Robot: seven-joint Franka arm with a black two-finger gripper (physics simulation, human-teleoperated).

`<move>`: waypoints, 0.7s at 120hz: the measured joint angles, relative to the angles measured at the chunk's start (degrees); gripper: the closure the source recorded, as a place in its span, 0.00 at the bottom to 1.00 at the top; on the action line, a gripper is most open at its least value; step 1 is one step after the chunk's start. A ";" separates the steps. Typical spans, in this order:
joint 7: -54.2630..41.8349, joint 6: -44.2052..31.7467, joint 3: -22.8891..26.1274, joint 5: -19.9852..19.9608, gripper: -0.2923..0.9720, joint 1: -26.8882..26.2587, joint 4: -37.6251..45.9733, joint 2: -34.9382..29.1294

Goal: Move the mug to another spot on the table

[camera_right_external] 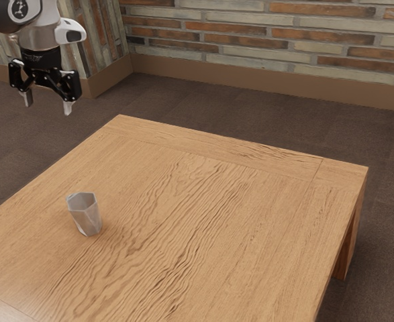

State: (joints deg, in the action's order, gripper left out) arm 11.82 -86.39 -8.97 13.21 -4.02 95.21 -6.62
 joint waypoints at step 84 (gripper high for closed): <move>30.03 -15.73 -0.60 -12.48 0.23 5.01 10.86 10.37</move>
State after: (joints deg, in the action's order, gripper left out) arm 41.86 -102.13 -9.57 0.73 0.99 106.07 3.75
